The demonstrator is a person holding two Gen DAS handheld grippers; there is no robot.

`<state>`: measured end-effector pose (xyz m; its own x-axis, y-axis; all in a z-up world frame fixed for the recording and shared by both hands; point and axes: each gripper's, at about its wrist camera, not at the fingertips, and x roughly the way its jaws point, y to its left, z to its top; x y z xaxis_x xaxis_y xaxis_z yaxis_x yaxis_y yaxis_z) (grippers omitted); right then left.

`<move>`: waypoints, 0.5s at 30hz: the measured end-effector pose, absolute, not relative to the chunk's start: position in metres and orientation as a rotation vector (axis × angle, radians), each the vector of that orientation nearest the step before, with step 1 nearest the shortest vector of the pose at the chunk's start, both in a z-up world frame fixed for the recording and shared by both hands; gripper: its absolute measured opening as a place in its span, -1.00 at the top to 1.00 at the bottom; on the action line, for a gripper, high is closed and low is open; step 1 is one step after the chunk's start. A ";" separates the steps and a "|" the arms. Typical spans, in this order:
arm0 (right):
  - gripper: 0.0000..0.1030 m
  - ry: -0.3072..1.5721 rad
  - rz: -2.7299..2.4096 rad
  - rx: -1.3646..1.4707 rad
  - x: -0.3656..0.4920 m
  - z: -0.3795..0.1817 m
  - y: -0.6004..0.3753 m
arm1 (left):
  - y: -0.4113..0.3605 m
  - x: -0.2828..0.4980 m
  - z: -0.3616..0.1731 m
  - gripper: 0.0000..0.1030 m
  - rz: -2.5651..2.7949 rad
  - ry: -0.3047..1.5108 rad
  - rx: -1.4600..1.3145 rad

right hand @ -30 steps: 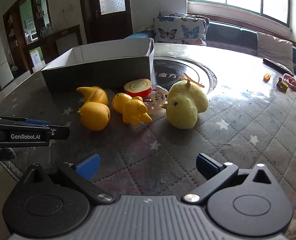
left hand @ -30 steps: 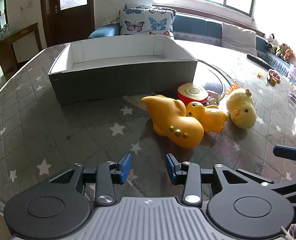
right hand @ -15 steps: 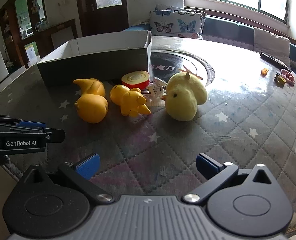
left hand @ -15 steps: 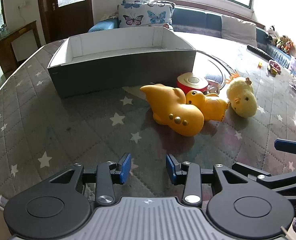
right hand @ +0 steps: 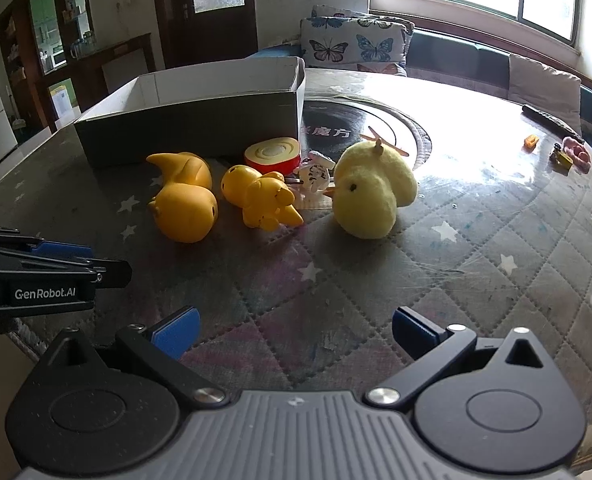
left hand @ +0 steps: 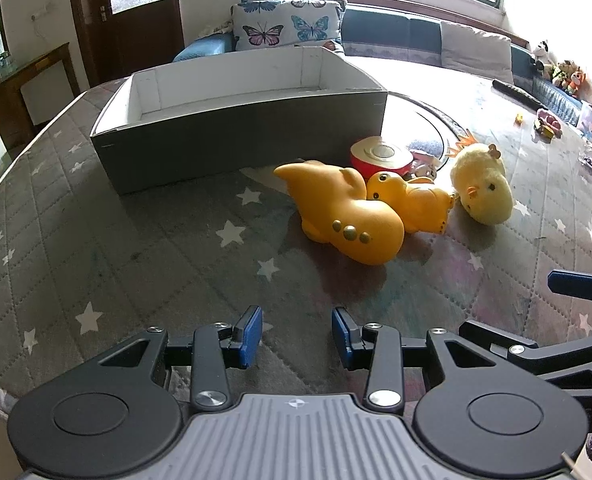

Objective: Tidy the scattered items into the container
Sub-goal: 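Move the left gripper toward the large orange rubber duck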

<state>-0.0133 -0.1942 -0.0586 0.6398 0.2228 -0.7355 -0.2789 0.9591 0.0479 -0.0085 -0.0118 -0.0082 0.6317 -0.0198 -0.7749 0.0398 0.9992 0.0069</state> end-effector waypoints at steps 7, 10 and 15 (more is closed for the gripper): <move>-1.00 0.832 0.288 -0.070 -0.003 -0.061 -0.197 | -0.014 -0.007 -0.008 0.21 -0.038 0.891 0.033; -1.00 0.841 0.285 -0.077 -0.008 -0.060 -0.194 | -0.015 -0.006 -0.008 0.21 -0.040 0.895 0.035; -1.00 0.847 0.286 -0.078 -0.010 -0.060 -0.192 | -0.016 -0.004 -0.009 0.21 -0.042 0.900 0.039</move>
<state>-0.0096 -0.1918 -0.0595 0.6265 0.2181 -0.7483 -0.2797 0.9590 0.0453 -0.0038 -0.0163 -0.0090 0.6210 -0.0200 -0.7835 0.0528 0.9985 0.0163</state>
